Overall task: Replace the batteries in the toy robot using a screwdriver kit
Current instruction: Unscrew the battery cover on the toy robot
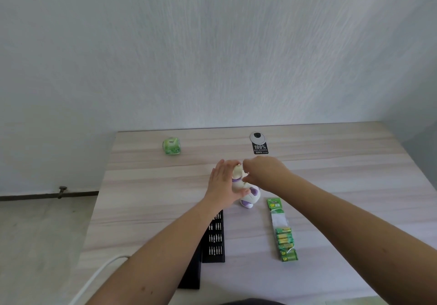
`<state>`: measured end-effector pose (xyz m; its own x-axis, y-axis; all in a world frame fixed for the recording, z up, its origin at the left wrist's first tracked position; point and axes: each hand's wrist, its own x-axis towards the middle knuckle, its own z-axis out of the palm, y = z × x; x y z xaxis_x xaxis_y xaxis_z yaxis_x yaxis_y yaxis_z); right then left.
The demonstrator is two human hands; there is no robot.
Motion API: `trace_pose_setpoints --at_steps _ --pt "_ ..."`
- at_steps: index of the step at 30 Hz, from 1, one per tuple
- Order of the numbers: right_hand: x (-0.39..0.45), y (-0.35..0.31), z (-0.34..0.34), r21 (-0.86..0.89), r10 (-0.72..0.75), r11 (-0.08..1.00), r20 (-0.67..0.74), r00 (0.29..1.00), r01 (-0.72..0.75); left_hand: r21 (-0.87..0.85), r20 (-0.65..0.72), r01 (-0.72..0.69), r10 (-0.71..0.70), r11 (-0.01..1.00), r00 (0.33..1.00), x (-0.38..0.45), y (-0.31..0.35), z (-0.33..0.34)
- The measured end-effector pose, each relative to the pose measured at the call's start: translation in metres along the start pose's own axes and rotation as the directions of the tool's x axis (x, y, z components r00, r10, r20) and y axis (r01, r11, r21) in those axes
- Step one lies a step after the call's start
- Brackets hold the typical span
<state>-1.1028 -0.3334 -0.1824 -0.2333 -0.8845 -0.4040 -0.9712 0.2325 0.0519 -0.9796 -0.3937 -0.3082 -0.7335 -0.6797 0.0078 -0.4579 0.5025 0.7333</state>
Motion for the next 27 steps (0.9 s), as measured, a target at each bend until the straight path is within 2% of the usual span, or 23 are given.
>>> trace_pose_setpoints --at_steps 9,13,16,24,27 --pt "0.0 -0.007 0.0 0.035 0.021 0.999 0.006 1.0 -0.021 0.024 0.005 -0.002 0.002 1.0 1.0 0.0 0.004 -0.002" --pt "-0.002 -0.003 -0.001 0.068 0.11 0.992 -0.008 0.994 -0.109 0.005 -0.009 -0.016 0.016 1.0 1.0 -0.001 0.003 -0.002" --pt "-0.002 -0.003 -0.002 0.071 0.136 0.988 0.035 0.99 -0.138 -0.004 -0.017 -0.021 0.021 1.0 1.0 -0.001 0.002 -0.002" --pt "-0.008 0.005 0.001 0.29 0.048 0.956 -0.014 0.999 -0.042 -0.012 -0.049 -0.035 0.035 0.999 0.998 0.0 0.001 -0.001" --pt "-0.007 0.004 0.0 0.198 0.108 0.974 0.008 0.994 -0.107 -0.013 -0.016 -0.022 0.022 1.0 1.0 0.0 0.003 -0.002"
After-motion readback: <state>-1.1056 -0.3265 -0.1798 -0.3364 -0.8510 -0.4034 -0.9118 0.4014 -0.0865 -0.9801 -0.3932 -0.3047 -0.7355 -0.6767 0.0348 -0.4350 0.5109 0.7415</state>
